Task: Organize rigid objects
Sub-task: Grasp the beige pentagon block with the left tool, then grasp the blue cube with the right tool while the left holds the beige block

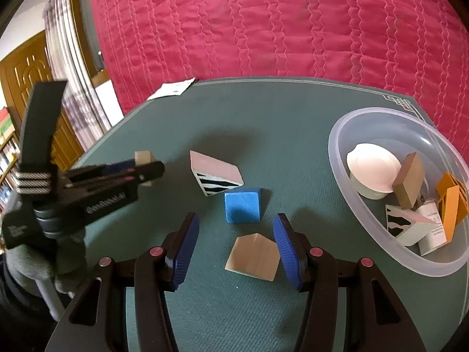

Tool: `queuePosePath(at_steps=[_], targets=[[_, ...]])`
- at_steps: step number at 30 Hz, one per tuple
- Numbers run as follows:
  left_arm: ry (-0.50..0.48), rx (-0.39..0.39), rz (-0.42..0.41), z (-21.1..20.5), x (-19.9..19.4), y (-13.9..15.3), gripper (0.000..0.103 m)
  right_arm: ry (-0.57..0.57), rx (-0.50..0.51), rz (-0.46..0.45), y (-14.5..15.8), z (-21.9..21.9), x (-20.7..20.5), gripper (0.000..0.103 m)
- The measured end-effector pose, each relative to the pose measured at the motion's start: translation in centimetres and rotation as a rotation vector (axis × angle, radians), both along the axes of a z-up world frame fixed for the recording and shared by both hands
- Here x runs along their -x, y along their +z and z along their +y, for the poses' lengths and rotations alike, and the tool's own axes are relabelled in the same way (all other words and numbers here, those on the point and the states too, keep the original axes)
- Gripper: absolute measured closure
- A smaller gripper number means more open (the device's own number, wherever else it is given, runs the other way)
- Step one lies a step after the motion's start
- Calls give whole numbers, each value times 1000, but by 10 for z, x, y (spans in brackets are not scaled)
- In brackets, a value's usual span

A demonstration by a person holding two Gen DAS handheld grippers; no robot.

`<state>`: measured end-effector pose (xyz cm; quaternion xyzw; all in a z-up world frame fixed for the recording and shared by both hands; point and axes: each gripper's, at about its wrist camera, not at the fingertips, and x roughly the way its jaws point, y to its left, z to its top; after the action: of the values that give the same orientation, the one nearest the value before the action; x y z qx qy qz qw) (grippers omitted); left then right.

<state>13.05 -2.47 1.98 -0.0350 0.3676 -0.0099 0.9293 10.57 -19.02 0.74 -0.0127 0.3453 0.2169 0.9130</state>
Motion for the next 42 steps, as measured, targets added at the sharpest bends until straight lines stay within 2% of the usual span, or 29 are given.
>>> queuePosePath(at_steps=[8, 12, 16, 20, 26, 33, 38, 42], targets=[[-3, 0, 3, 0, 1, -1, 70, -12, 45, 37, -5, 13, -13, 49], [3, 15, 5, 4, 2, 0, 70, -13, 103, 53, -10, 28, -26, 49], [4, 28, 9, 6, 2, 0, 70, -37, 116, 55, -11, 34, -35, 57], [-6, 32, 12, 4, 2, -1, 70, -68, 153, 36, -12, 37, -37, 72], [-12, 37, 1, 4, 5, 1, 70, -74, 85, 42, -9, 23, -30, 72], [-17, 44, -7, 4, 5, 3, 70, -118, -38, -17, 20, -3, -18, 72], [-27, 49, -17, 2, 8, 6, 70, -192, -98, -57, 38, -31, -12, 72], [-35, 49, -25, 0, 10, 8, 70, -292, -150, -84, 50, -65, -14, 72]])
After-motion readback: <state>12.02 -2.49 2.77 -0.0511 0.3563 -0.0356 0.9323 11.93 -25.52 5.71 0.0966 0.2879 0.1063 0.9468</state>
